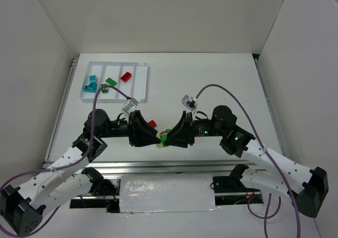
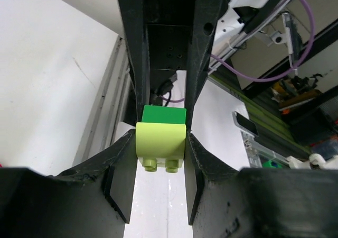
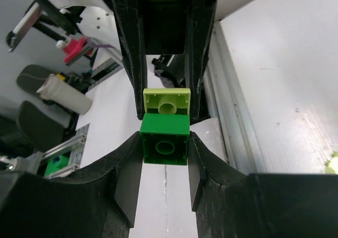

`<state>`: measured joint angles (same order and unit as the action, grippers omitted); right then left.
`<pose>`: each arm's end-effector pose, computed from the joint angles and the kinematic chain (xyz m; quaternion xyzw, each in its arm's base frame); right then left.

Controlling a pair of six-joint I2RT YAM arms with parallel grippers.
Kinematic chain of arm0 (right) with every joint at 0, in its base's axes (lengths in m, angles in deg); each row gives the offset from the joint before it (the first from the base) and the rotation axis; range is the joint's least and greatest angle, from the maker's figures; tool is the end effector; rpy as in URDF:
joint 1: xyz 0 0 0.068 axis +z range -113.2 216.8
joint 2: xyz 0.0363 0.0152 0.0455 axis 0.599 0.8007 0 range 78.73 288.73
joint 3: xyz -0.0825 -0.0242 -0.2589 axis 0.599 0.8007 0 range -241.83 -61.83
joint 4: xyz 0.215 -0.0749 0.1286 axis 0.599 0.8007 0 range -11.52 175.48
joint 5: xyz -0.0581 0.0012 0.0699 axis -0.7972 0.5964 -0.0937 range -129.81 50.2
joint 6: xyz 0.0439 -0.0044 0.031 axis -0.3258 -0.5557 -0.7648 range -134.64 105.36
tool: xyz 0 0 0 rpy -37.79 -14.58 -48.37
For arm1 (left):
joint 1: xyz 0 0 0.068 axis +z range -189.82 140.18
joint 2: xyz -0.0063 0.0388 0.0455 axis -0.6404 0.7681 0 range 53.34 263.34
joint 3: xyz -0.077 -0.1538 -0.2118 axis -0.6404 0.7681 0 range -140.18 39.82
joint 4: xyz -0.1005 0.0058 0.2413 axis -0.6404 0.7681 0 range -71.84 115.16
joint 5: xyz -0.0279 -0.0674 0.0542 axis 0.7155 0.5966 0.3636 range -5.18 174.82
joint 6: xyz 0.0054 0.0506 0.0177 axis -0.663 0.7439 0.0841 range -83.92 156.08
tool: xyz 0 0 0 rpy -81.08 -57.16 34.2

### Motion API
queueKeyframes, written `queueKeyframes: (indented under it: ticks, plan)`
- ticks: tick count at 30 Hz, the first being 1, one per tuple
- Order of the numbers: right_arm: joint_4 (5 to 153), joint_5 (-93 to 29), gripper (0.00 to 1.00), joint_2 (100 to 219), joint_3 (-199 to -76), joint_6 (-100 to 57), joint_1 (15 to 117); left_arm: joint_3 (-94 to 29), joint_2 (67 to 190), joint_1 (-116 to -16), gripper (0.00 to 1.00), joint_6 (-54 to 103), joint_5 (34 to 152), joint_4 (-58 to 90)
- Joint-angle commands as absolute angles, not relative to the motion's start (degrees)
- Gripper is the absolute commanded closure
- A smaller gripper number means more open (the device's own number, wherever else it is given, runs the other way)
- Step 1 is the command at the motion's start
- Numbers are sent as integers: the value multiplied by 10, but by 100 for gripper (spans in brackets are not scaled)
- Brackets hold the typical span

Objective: Sort the legos into containers by color

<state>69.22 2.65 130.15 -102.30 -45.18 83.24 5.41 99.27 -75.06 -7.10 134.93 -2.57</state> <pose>0.1255 0.1670 0.3292 -0.3423 0.6275 0.6075 0.3465 0.1345 -0.1285 0.3286 0.2811 0.6080 -0.6488 0.3611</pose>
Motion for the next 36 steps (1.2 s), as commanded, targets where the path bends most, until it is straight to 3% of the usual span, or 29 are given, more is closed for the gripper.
queueKeyframes:
  ticks: [1,6,11,14,15,18,27,36]
  plan:
    - [722,-37,100,1262,-1013,-416,804,14,995,-753,100,-29,1333,8]
    - [737,7,100,1223,-986,-416,698,4,1011,-751,100,-10,1306,33]
    - [762,-2,100,1212,-979,-410,667,-6,1040,-734,100,-5,1254,63]
    - [800,-74,100,1207,-985,-408,666,-71,1089,-733,100,35,1005,237]
    - [811,-88,100,1207,-987,-410,666,-92,1127,-733,100,36,874,281]
    - [820,-110,100,1206,-987,-420,664,-114,1225,-704,100,22,731,306]
    - [845,-89,100,1159,-973,-417,667,-287,1488,-575,100,45,694,258]
    - [846,-71,100,1129,-943,-420,670,-534,1701,-551,98,75,656,314]
